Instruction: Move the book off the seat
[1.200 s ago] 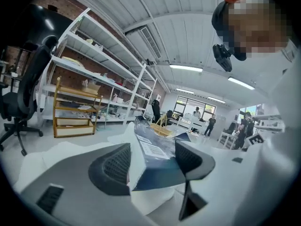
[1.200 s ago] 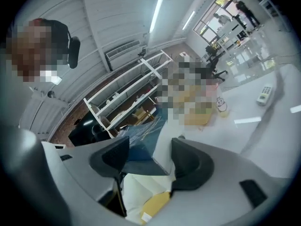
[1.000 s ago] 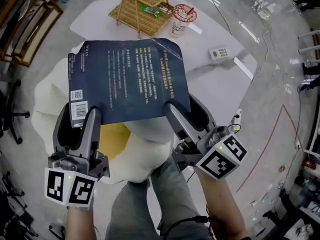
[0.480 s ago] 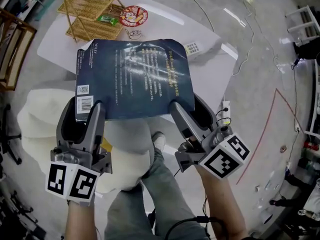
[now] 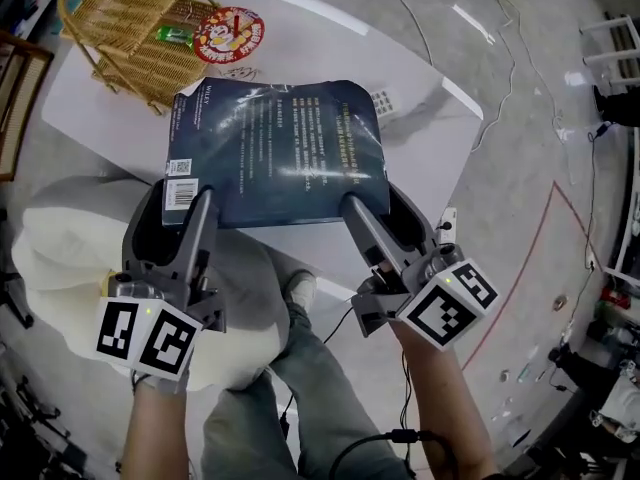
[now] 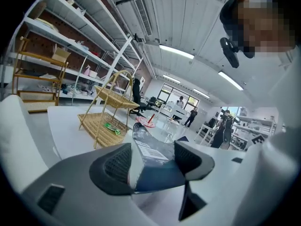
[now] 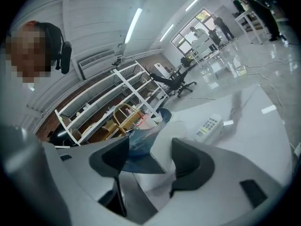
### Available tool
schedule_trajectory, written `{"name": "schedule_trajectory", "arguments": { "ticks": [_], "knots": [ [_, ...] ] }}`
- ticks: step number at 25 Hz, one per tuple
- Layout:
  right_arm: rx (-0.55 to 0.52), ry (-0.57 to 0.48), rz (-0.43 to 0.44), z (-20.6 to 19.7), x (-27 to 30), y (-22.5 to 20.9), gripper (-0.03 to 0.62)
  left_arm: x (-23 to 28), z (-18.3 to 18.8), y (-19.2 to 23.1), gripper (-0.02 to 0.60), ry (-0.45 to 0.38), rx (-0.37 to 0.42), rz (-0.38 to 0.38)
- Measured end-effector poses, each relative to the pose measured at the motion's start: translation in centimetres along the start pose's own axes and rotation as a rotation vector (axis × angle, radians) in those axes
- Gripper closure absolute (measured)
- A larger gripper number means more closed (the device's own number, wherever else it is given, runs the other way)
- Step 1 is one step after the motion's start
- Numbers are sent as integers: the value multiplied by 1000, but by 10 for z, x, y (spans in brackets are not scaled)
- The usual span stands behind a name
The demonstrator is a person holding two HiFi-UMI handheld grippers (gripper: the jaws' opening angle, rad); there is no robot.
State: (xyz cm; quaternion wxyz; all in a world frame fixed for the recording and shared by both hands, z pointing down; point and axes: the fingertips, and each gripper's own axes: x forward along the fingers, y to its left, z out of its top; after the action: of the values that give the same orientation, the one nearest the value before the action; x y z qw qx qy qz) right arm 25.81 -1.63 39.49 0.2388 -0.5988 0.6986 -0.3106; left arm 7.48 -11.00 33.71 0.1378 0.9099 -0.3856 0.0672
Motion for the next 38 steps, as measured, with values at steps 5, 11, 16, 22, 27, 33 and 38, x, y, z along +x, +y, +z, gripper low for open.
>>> {"name": "schedule_trajectory", "arguments": {
  "ticks": [5, 11, 16, 22, 27, 33, 38],
  "knots": [
    [23, 63, -10, 2, 1, -3, 301, 3, -1, -3, 291, 48, -6, 27],
    [-1, 133, -32, -11, 12, -14, 301, 12, -27, 11, 298, 148, -13, 59],
    [-35, 197, -62, -24, 17, -24, 301, 19, -44, 17, 298, 203, 24, 63],
    [-50, 281, -105, -39, 24, -29, 301, 23, -44, 14, 296, 253, 54, 69],
    [-43, 327, -140, -55, 31, -39, 299, 29, -50, 18, 291, 303, 73, 66],
    [-69, 352, -161, -58, 32, -38, 299, 30, -49, 19, 290, 348, 101, 84],
    [-86, 356, -160, -57, 30, -38, 299, 29, -48, 17, 290, 356, 128, 105]
  ]
}}
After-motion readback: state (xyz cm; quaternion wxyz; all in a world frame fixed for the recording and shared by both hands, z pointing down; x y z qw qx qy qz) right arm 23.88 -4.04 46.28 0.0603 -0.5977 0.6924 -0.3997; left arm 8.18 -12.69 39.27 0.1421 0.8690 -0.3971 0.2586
